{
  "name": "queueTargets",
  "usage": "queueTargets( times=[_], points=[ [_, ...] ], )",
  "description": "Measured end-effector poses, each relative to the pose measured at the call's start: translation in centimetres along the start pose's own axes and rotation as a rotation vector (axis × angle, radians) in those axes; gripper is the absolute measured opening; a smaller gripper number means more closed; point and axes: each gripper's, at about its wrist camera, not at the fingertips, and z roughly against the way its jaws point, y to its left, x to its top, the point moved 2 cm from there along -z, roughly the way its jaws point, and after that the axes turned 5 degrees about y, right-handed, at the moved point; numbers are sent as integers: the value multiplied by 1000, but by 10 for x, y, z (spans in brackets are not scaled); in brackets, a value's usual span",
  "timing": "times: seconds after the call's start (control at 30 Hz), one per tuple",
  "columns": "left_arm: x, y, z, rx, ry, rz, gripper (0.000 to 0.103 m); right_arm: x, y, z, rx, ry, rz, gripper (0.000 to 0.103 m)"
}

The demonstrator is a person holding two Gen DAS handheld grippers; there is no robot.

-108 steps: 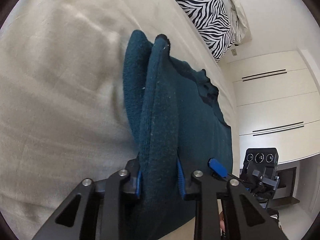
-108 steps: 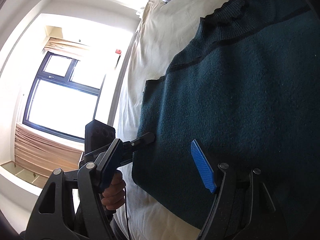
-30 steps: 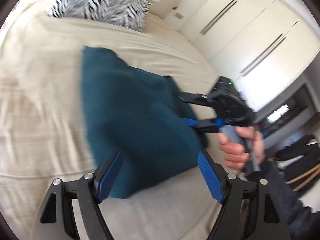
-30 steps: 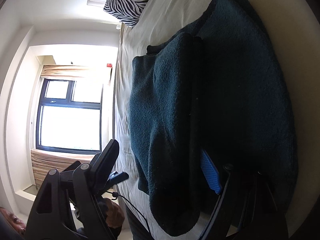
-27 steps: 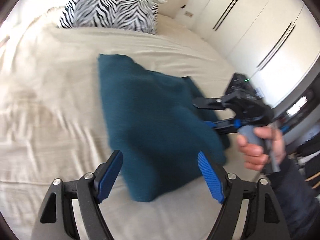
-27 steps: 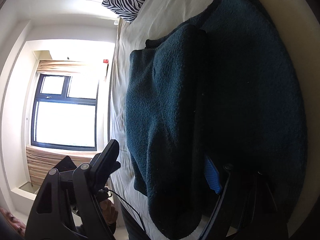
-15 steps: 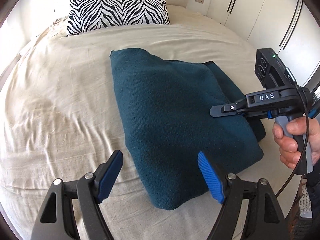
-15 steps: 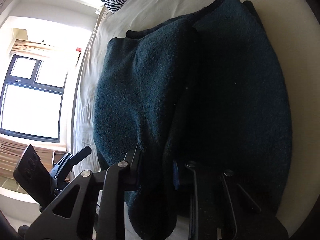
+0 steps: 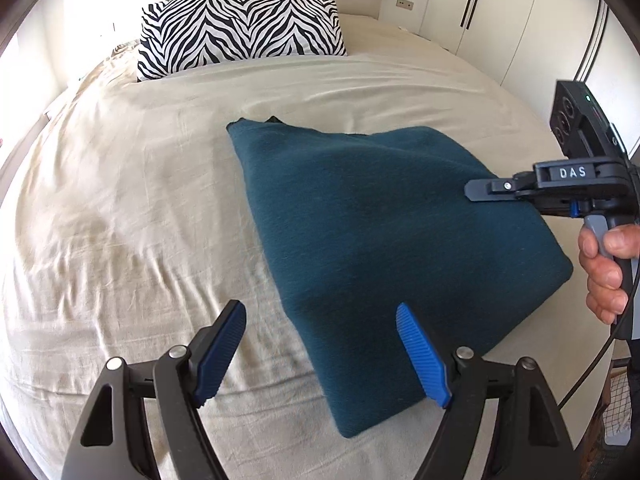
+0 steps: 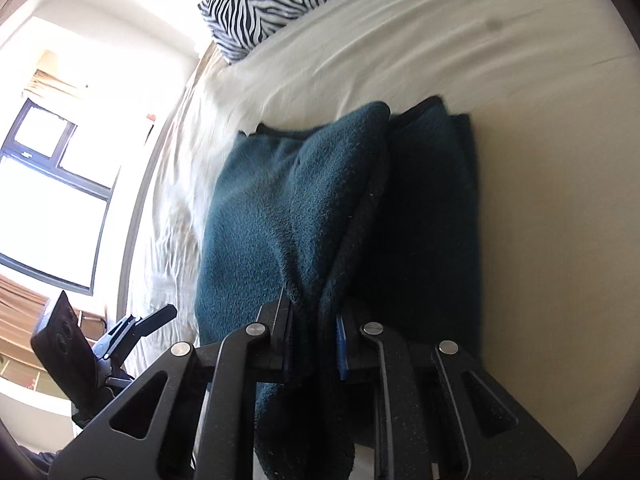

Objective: Fold small clothes

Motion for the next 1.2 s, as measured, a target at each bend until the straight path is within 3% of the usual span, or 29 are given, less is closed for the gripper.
queueTargets(
  times=[0.07,0.2,0.43,0.57,0.67,0.77,0.83,0.93,0.97,1.03,1.2],
  points=[
    [3,0,-4,4,2,9,80,-4,-17,-3,-37,5,-23,15],
    [4,0,-9,-17,-4,23,80,-16,-40,0,31,-35,-89,14],
    [7,7,-18,-44,2,64,80,-19,-52,28,39,-105,-88,14],
    [8,8,-24,-62,4,83,80,-34,-72,21,39,-44,-118,15],
    [10,10,-28,-78,9,101,80,-35,-84,25,109,-42,-156,15],
    [12,12,-30,-90,4,107,80,-39,-93,32,156,-29,-210,20],
    [15,16,-31,-99,-4,113,81,-41,-94,44,157,-67,-206,24],
    [20,19,-26,-95,-42,128,81,-40,-91,68,87,-167,-202,50],
    [22,19,-23,-85,-66,124,81,-38,-84,76,63,-202,-180,53],
    [30,16,-17,-89,-101,101,81,-33,-68,84,78,-220,-113,53],
    [62,-2,-16,-137,-153,50,81,-17,-40,67,157,-156,-48,52]
  ],
)
